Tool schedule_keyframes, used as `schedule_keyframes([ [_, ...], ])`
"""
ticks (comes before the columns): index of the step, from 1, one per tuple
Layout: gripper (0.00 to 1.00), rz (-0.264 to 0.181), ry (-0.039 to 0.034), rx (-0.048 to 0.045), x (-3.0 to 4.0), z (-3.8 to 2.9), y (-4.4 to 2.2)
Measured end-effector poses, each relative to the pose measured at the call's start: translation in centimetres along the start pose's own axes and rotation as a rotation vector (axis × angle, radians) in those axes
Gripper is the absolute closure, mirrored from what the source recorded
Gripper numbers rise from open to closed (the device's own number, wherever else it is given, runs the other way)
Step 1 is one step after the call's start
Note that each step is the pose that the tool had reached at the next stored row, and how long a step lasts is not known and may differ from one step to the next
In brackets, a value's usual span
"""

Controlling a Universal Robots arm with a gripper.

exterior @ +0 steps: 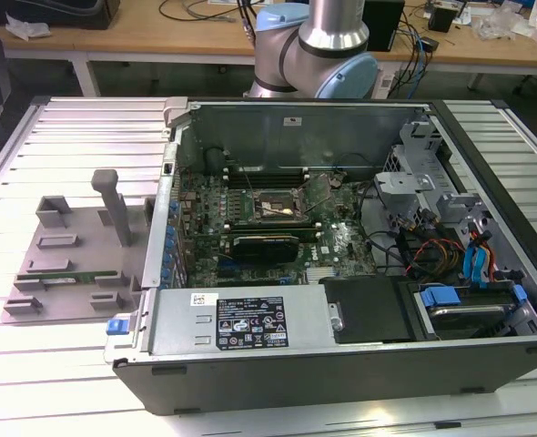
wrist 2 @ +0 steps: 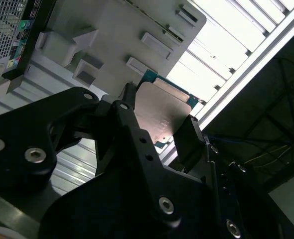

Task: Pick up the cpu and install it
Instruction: 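Pick up the cpu and move it towards the insertion slot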

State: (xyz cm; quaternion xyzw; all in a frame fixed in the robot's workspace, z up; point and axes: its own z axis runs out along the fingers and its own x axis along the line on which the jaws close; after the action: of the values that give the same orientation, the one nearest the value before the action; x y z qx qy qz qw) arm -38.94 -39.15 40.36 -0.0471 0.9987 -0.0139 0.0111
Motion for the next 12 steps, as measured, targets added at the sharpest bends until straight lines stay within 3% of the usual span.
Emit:
schedule_keyframes([
  [8, 0.45, 0.000, 0.0001, 0.0006, -0.06, -0.01, 0.01],
  [12, 0.45, 0.000, 0.0001, 0.0008, -1.16, 0.02, -0.10],
])
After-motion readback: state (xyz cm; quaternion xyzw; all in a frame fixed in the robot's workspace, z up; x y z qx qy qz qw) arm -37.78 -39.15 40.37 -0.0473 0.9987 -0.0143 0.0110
